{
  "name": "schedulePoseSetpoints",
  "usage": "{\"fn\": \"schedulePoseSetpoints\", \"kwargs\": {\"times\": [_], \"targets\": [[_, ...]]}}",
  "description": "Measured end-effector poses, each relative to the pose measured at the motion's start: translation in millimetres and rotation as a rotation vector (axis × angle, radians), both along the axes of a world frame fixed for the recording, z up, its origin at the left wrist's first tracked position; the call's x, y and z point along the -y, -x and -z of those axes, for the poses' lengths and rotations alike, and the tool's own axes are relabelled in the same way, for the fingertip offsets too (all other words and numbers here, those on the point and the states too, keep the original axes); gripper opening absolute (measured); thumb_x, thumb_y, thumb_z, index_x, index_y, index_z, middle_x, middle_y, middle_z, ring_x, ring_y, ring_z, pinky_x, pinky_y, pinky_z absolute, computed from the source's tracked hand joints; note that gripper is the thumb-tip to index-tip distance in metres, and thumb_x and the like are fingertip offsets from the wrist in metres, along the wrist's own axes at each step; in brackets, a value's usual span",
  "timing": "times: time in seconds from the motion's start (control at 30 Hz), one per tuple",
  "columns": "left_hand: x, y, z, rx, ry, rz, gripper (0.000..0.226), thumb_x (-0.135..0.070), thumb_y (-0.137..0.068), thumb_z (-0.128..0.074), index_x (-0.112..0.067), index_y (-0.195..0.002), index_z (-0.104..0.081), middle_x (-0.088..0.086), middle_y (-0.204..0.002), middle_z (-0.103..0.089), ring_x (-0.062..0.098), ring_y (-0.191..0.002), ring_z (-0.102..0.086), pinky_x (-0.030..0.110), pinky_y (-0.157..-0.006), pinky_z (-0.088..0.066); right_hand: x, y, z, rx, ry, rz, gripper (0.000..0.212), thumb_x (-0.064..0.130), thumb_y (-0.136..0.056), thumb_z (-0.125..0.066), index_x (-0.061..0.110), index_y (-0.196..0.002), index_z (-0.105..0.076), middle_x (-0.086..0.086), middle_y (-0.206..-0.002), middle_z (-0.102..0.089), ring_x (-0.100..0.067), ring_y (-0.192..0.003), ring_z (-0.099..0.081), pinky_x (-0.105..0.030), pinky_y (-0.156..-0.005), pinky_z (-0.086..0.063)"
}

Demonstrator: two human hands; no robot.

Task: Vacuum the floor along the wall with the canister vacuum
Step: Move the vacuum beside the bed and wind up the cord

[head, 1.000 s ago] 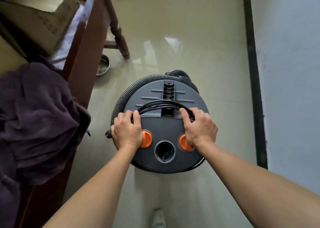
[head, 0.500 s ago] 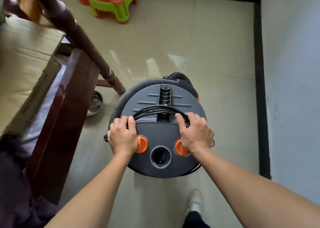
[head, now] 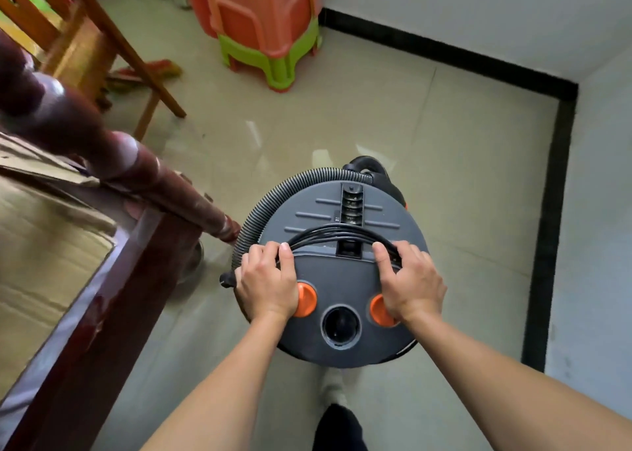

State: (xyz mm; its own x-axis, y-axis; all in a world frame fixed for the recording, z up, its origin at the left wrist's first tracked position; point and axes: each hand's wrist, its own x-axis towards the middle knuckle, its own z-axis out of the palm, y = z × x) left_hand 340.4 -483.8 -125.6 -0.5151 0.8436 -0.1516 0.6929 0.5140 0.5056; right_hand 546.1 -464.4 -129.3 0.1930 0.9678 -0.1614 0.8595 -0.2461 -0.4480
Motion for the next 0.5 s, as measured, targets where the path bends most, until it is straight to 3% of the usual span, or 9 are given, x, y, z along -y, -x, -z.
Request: {"fn": "schedulePoseSetpoints", "kwargs": {"times": [0.23,0.5], "targets": [[-133.8,1.2,-0.7,0.026,-0.049,-0.138,0.063,-0.051,-0.085,-0.019,-0.01,-0.088,-0.066,0.014,-0.094,-0.06,0.034,-0.094,-0.052,0.041,-0.082,-0.033,-166.1,8.4,1.7,0.001,-0.039,-0.128,0.064,0.075,-0.082,-0.021,0.033,-0.104,-0.064,0.008,-0.1,-0.066,-0.022,-0.104,-0.059,-0.035,-0.074,-0.041],[-233.1,27.8,-2.2,0.041,-0.028,-0.385,0.061,-0.049,-0.086,-0.023,-0.006,-0.084,-0.065,0.016,-0.093,-0.061,0.036,-0.092,-0.054,0.042,-0.08,-0.037,-311.7,55.6,-2.1,0.01,-0.062,-0.371,0.059,0.071,-0.085,-0.026,0.031,-0.099,-0.067,0.008,-0.097,-0.068,-0.023,-0.1,-0.061,-0.034,-0.07,-0.043]]}}
